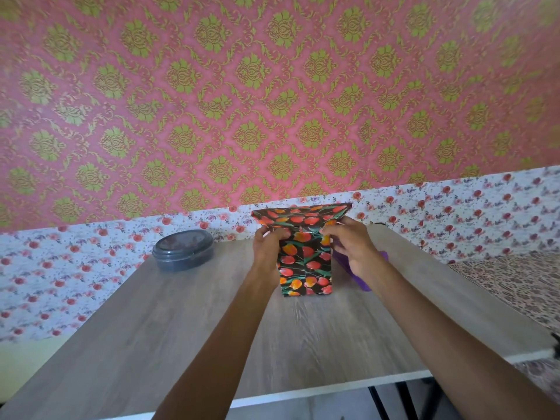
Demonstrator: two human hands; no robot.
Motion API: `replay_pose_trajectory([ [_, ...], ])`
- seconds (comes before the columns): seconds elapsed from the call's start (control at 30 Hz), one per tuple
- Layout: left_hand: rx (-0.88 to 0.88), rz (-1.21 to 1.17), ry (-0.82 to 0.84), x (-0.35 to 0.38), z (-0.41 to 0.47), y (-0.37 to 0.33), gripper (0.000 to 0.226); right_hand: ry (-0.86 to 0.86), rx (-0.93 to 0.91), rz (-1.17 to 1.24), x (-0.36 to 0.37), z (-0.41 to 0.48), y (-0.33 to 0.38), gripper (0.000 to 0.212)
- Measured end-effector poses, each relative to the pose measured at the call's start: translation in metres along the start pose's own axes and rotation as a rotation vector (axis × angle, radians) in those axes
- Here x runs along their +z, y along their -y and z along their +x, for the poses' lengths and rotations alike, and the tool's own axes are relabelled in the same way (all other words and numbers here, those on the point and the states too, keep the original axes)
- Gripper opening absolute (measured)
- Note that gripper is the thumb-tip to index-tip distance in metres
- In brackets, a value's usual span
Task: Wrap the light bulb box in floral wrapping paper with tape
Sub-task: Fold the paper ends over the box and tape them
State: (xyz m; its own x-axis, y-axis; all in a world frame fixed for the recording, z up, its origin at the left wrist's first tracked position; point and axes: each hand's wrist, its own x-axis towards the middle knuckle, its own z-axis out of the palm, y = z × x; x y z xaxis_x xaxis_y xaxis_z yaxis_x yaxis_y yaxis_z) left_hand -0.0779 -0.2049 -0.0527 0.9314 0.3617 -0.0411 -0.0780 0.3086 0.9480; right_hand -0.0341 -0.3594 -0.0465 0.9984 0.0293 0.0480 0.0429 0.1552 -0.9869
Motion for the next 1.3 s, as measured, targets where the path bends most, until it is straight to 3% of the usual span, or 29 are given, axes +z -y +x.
replay_pose_trajectory([
  [0.07,-0.009,-0.02,-0.008,0.005,0.001,0.002,0.049,-0.026,0.015,0.001,0.005,-0.002,-0.001,0.034],
  [0.17,-0.002,0.01,-0.026,0.01,0.001,0.006,0.047,-0.074,0.052,0.044,0.012,-0.004,-0.004,0.089],
  [0.23,0.006,-0.004,-0.074,0.013,0.003,0.008,0.048,-0.096,0.043,0.08,0.015,-0.003,-0.008,0.099],
  [0.43,0.099,0.032,-0.213,0.019,0.002,0.007,0.035,-0.181,0.009,0.005,0.024,-0.003,-0.016,0.075],
  [0.53,0.126,0.069,-0.242,0.025,-0.001,0.008,0.05,-0.264,-0.006,-0.013,0.024,-0.005,-0.016,0.051],
  [0.6,0.138,0.084,-0.227,0.028,0.0,0.011,0.062,-0.322,-0.017,-0.039,0.024,-0.005,-0.015,0.051],
  [0.7,0.189,0.099,-0.267,0.029,-0.005,0.008,0.023,-0.338,-0.031,-0.074,0.025,-0.006,-0.012,0.042],
  [0.8,0.245,0.16,-0.368,0.024,-0.002,0.007,0.011,-0.34,-0.038,-0.103,0.023,-0.005,-0.01,0.026],
  [0.97,0.267,0.316,-0.41,0.021,-0.001,0.002,0.005,-0.376,-0.047,-0.089,0.025,-0.007,-0.007,0.042],
  [1.3,0.265,0.405,-0.52,0.02,-0.006,0.002,0.016,-0.498,-0.109,-0.151,0.035,-0.014,-0.018,0.042],
])
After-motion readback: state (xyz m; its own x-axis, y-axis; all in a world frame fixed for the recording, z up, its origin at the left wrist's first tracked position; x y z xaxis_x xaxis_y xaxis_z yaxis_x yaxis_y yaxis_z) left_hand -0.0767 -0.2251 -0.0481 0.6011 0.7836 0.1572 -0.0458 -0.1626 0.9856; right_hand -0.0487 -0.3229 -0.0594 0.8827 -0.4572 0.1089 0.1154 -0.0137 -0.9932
